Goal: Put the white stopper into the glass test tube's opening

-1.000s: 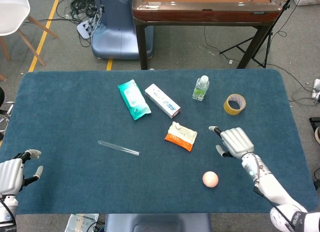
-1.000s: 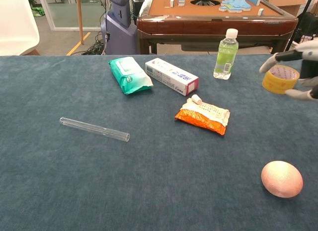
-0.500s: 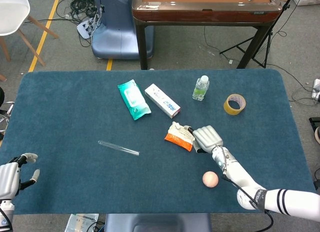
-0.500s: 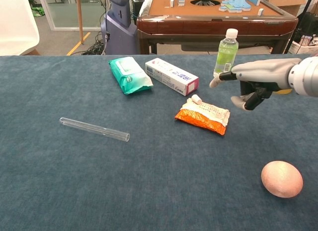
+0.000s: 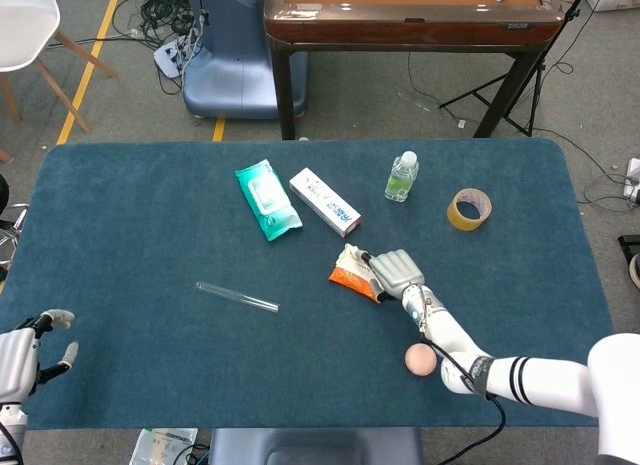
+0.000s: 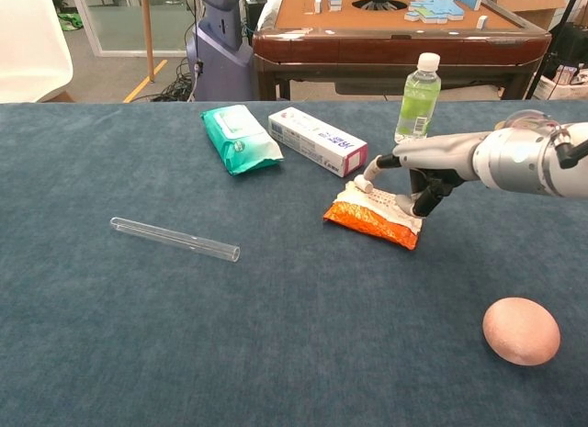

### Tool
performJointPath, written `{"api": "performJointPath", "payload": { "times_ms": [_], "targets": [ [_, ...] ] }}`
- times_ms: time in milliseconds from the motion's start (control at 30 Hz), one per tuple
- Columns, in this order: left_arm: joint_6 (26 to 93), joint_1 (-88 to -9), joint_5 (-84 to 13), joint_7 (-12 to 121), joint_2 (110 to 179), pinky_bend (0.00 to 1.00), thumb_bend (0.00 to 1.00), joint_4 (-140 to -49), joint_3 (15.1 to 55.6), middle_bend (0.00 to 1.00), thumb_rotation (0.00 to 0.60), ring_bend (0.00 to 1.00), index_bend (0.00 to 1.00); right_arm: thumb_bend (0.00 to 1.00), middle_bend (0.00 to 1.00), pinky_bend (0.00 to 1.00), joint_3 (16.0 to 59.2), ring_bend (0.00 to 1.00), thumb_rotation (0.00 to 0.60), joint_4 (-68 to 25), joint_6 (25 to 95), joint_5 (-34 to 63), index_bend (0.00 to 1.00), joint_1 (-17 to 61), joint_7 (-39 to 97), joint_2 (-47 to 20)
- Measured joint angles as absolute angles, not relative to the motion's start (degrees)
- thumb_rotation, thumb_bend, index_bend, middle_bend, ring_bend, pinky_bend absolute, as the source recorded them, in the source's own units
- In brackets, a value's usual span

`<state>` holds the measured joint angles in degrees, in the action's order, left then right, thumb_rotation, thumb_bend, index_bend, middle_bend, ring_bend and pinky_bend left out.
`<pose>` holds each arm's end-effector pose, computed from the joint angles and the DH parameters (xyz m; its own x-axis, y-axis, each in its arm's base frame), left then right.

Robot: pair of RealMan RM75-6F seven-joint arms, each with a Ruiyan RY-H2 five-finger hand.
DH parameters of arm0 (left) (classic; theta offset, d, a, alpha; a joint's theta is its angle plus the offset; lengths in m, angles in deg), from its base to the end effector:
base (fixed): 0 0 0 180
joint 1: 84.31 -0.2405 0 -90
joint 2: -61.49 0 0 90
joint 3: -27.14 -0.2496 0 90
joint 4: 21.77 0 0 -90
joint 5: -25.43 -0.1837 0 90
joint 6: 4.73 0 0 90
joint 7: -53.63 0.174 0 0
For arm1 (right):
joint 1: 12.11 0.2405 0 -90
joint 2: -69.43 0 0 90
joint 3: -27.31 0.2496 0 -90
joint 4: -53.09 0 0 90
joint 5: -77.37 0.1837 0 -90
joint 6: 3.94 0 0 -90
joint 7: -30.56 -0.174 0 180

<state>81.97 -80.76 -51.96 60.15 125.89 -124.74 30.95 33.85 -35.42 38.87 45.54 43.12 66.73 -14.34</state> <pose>-0.2875 0.2004 0.1782 0.3145 -0.0048 0.9492 0.9394 0.1450 -0.3105 -0.1418 -0.3745 -0.0184 0.5514 -0.5128 0.6580 -0.8340 -0.3200 0.4495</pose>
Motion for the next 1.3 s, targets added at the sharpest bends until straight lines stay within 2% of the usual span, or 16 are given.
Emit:
{"api": "performJointPath", "payload": {
  "times_ms": [367, 800, 1300],
  "targets": [
    [82.16, -81.28, -52.38, 60.13, 125.8, 0.47, 0.31, -124.95, 30.85, 0.43, 0.6, 0.39, 0.39, 0.63, 1.0, 1.0, 31.41, 1.0, 0.6, -31.8, 37.51, 49.38, 0.09, 46.06, 65.87, -16.16],
    [81.32, -81.15, -52.76, 59.72, 126.22, 0.47, 0.31, -124.14, 30.93, 0.43, 0.6, 0.39, 0.39, 0.63, 1.0, 1.0, 28.22, 1.0, 0.6, -42.42, 45.96, 44.07, 0.08, 40.82, 62.28, -6.14],
    [81.44, -82.0, -52.37, 59.33, 126.03, 0.47, 0.31, -123.88, 30.59, 0.43, 0.6, 0.39, 0.39, 0.63, 1.0, 1.0, 30.6, 1.0, 0.6, -35.19, 41.09, 45.56, 0.08, 44.65, 61.19, -13.36]
  ]
}}
